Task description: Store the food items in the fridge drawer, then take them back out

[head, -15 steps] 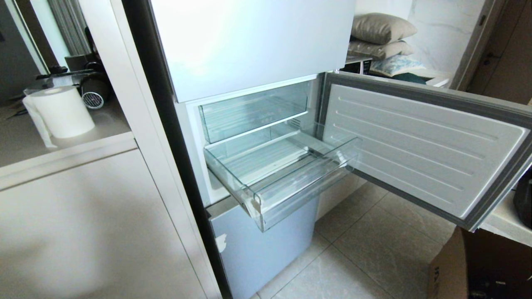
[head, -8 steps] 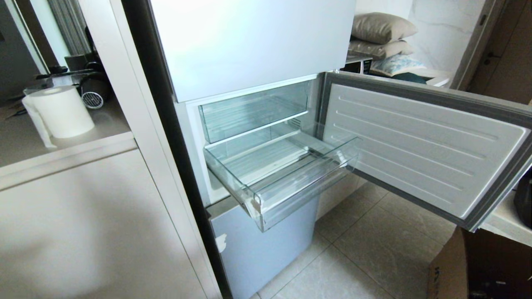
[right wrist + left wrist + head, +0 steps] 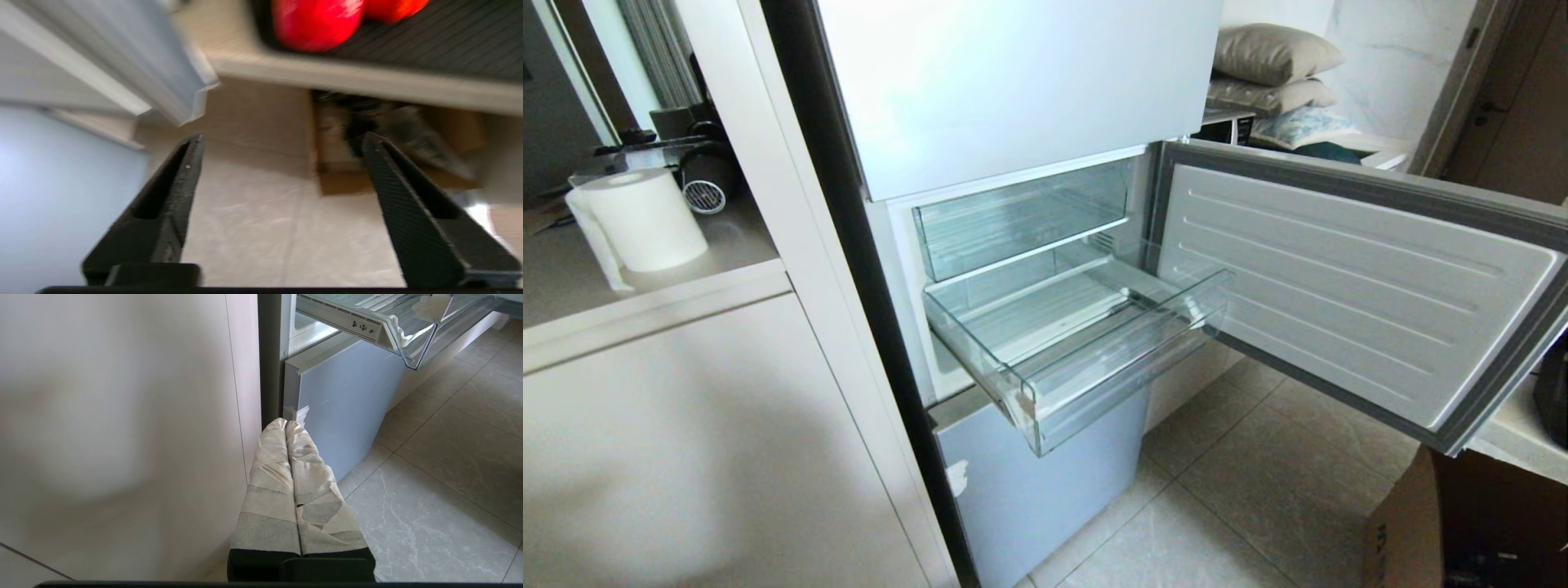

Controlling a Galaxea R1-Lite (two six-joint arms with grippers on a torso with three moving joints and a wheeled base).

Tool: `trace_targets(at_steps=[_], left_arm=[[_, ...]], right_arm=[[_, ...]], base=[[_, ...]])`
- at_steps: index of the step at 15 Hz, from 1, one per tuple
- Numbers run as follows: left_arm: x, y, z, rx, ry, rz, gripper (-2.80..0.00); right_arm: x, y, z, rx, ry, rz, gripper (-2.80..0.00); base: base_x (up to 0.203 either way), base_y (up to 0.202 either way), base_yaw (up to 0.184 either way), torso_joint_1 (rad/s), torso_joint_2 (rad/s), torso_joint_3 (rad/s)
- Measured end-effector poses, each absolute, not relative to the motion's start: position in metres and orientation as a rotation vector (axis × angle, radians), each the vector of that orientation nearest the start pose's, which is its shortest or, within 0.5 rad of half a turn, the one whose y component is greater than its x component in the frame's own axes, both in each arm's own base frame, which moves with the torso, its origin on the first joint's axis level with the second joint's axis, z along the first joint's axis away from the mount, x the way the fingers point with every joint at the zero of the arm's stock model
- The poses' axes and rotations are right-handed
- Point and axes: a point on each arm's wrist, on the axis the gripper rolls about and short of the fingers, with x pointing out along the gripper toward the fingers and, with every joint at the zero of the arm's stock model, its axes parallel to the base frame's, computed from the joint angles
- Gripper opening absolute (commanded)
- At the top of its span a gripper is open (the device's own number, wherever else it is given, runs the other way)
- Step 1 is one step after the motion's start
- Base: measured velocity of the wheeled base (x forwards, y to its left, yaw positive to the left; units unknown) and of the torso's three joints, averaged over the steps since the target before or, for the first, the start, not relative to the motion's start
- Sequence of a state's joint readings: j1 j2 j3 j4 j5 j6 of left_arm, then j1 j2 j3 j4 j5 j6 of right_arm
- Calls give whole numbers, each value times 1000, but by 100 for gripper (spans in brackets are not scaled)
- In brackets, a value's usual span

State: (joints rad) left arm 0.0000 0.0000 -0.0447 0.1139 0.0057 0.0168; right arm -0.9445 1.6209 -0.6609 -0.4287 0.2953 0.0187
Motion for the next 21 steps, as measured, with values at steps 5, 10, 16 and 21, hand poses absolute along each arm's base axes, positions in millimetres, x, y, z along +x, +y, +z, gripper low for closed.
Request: trace_targets(at_steps=[5,10,16,21], left_arm=[[-27,0,76,17,69,5,-280],[-27,0,76,17,70,5,-280],[-27,0,76,17,70,5,-280],[-27,0,76,17,70,5,-280]], right_arm=[[180,-259,135,285,475,-724,0],[206,-289,128,291,443,-637,0],[236,-308,108,311,432,-536,0],[254,-323,95,290,424,-534,0]], base=[[0,0,0,0,0,0],[0,0,0,0,0,0],[0,0,0,0,0,0],[0,0,0,0,0,0]])
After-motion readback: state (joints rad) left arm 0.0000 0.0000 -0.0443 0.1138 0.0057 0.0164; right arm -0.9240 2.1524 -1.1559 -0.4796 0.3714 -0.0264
